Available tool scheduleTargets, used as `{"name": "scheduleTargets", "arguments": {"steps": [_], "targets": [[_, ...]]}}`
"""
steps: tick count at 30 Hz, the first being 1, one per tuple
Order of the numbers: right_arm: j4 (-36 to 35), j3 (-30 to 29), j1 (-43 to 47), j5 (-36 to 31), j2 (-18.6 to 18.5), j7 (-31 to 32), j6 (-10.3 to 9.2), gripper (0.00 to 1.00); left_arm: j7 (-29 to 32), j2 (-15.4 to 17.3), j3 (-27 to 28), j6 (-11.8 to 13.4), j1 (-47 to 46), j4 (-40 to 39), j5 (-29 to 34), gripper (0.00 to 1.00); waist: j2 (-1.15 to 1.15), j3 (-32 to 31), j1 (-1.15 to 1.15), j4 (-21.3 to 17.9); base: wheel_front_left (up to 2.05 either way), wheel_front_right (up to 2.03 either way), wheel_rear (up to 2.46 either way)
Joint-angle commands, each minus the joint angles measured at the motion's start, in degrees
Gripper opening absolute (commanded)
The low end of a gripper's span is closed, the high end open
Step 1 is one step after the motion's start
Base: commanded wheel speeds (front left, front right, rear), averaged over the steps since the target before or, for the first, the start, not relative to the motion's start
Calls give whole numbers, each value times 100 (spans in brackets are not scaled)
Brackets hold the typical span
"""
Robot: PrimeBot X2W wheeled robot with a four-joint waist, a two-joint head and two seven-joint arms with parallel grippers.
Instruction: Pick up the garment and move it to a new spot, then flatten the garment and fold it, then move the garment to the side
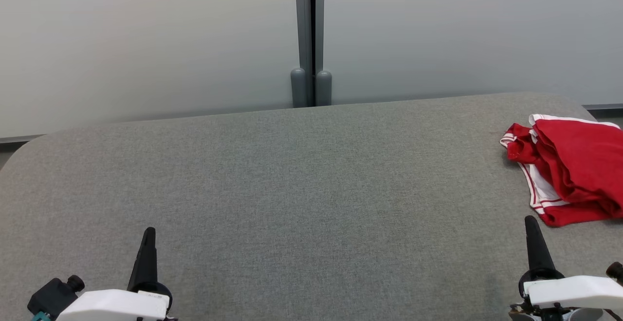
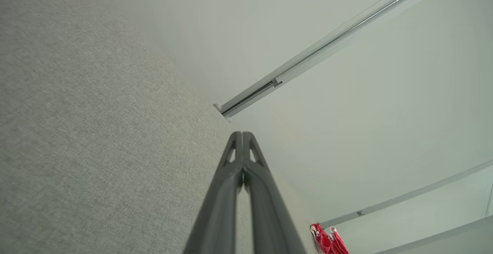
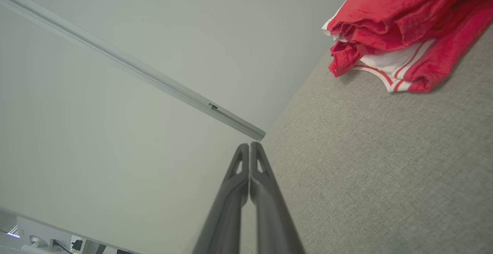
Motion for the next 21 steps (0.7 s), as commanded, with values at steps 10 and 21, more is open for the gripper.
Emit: {"name": "scheduleTargets", "arguments": {"steps": [10, 21], "targets": [[-28, -123, -223, 703, -41, 191, 1, 0, 166, 46, 139, -155, -287, 55, -697, 0, 0, 41, 0, 19, 0, 0, 0], [-6, -226, -312, 1302, -35, 362, 1, 0, 331, 45, 242, -245, -431, 135, -1281, 0, 0, 85, 0, 39, 0, 0, 0]]}}
